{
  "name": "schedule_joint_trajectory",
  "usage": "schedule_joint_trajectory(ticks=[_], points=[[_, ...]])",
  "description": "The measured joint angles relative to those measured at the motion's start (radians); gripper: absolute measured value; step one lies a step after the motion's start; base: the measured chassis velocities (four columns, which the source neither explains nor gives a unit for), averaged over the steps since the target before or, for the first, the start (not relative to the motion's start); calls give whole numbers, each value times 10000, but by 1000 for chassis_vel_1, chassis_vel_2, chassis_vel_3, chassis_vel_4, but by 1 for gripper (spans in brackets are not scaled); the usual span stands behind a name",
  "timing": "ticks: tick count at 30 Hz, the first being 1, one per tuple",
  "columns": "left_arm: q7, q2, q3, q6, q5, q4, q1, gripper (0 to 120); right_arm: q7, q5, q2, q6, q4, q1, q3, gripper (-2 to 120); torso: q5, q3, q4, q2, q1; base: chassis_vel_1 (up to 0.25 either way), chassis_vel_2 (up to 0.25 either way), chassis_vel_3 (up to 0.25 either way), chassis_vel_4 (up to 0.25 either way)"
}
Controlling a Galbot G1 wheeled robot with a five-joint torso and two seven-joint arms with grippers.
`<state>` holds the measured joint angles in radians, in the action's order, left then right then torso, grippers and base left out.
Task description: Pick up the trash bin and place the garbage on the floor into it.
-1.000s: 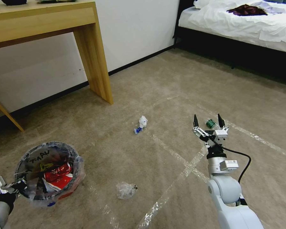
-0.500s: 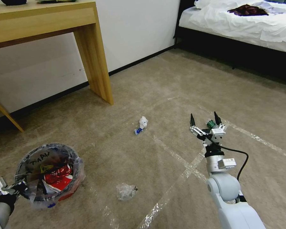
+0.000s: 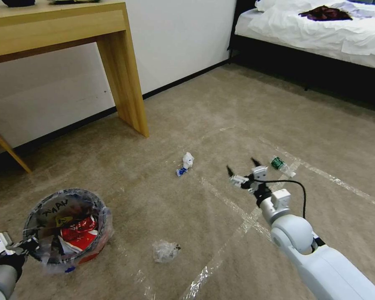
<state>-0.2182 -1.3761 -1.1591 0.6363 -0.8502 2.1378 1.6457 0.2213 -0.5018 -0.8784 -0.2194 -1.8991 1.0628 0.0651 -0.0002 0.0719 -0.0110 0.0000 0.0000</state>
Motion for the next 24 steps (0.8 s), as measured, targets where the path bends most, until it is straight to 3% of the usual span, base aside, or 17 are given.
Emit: schedule_joint_trajectory(ticks=[2, 4, 8, 11, 14, 19, 22, 24], points=[[14, 0, 7, -4, 24, -9, 10, 0, 143, -121, 81, -397, -97, -105, -341, 100, 0, 0, -1, 0, -1, 0, 0, 0, 0], [18, 52, 29, -7, 38, -12, 19, 0, 518, -770, 319, -1514, -378, -540, -1307, 100, 0, -1, 0, 0, 0, 0, 0, 0, 0], [18, 84, 34, -7, 35, -6, 27, 0, 618, -1345, 501, -2231, -514, -906, -2002, 100, 3, 0, -1, 0, 0, 0, 0, 0, 0], [20, 98, 17, -7, 32, -18, 68, 0, 501, -2608, 815, -3195, -682, -1708, -3123, 100, 1, 0, -3, 0, 0, 0, 0, 0, 0], [20, 94, 12, -7, 39, -38, 75, 0, 465, -3044, 843, -3495, -690, -2070, -3487, 100, 0, 0, -4, 0, 0, 0, 0, 0, 0], [28, 7, 14, -12, 83, -118, 37, 0, -156, -4143, 576, -4364, -423, -3575, -4769, 100, -1, -1, 1, 1, 0, 0, 0, 0, 0], [37, -16, 8, -21, 104, -138, 40, 0, -500, -4138, 455, -4497, -261, -3860, -5070, 100, -1, 0, -2, 0, 0, 0, 0, 0, 0], [50, -71, -28, -39, 143, -141, 88, 0, -1438, -3549, 248, -4511, 144, -4327, -5489, 100, 0, -1, 0, 0, 0, 0, 0, 0, 0]])
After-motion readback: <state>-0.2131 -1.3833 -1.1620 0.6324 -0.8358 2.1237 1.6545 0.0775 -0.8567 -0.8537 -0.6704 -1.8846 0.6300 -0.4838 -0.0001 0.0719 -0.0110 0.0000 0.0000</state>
